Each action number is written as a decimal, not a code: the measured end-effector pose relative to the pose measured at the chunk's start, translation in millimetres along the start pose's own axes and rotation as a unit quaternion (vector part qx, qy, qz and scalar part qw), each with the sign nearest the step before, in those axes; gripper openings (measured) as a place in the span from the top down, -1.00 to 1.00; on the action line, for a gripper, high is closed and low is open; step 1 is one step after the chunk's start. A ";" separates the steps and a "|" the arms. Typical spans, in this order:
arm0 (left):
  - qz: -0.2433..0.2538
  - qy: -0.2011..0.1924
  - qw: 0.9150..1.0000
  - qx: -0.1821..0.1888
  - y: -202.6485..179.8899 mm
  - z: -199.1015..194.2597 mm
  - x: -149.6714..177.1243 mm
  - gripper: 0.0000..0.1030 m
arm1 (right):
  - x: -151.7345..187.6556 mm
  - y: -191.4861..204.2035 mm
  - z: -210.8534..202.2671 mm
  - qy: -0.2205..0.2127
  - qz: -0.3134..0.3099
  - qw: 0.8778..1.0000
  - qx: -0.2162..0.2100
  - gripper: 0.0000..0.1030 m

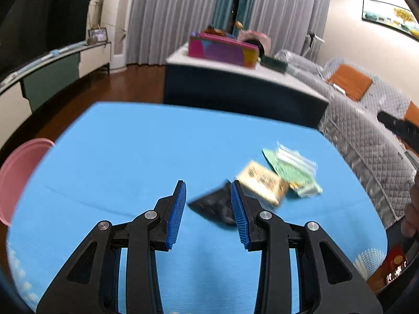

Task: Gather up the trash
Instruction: 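Move both open tools back over the table toward the black bag, then grasp the black plastic bag with the left tool while the right tool grasps the clear straw packet, then carry the black bag and straw packet over the pink bin with both tools, then open both tools to drop the black bag and straw packet into the bin, then move both open tools back over the table toward the tissue pack and wrapper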

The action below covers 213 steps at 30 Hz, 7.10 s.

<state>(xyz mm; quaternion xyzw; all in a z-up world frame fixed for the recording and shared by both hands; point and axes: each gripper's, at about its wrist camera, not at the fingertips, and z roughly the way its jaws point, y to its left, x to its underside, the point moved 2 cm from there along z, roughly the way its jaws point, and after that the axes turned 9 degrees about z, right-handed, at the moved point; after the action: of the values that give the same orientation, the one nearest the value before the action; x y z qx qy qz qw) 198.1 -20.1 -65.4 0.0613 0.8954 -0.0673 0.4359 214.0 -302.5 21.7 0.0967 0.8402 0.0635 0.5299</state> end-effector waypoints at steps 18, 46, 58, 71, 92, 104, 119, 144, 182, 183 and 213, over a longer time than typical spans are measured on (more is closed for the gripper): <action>-0.021 0.105 0.994 -0.014 -19.1 50.8 21.4 0.56 | 48.0 -8.8 88.4 0.098 -0.035 0.995 0.002 0.14; -0.005 0.083 0.996 -0.029 -1.3 43.9 6.5 0.67 | 82.5 22.9 154.7 0.217 -0.112 0.970 0.005 0.60; 0.009 0.057 0.998 -0.035 -5.2 29.1 2.8 0.67 | 69.9 29.0 126.8 0.194 -0.103 0.975 -0.015 0.91; 0.015 0.024 0.998 -0.051 5.3 9.2 -9.5 0.67 | 48.3 61.4 79.6 0.131 -0.100 0.985 -0.053 0.91; -0.017 -0.027 0.997 -0.077 54.7 -40.5 -29.8 0.67 | 53.6 108.2 29.4 0.084 -0.107 0.989 -0.062 0.91; -0.053 -0.048 0.991 -0.115 103.5 -80.1 -31.7 0.67 | 55.1 162.2 14.2 0.075 -0.101 0.988 -0.091 0.91; -0.099 -0.032 0.972 -0.211 204.4 -124.4 -42.9 0.67 | 52.7 265.1 7.9 0.080 -0.111 0.977 -0.165 0.91; -0.122 -0.002 0.959 -0.254 336.3 -155.8 -47.6 0.67 | 78.7 454.1 4.1 0.106 -0.135 0.945 -0.279 0.91; -0.150 0.016 0.961 -0.232 354.9 -129.0 -38.4 0.23 | 134.5 481.2 65.1 0.175 -0.188 0.928 -0.269 0.29; -0.146 0.012 0.962 -0.230 350.9 -129.7 -40.3 0.23 | 131.6 475.9 63.4 0.171 -0.188 0.929 -0.267 0.29; -0.010 -0.041 0.995 -0.094 84.2 -64.0 -74.6 0.23 | -11.6 96.3 -30.1 0.008 -0.061 0.996 -0.063 0.35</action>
<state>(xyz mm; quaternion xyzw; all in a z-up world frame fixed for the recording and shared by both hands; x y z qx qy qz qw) 208.5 70.1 27.0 0.0085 0.8795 0.0107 0.4757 200.9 -211.7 65.0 0.0113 0.8429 0.0846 0.5313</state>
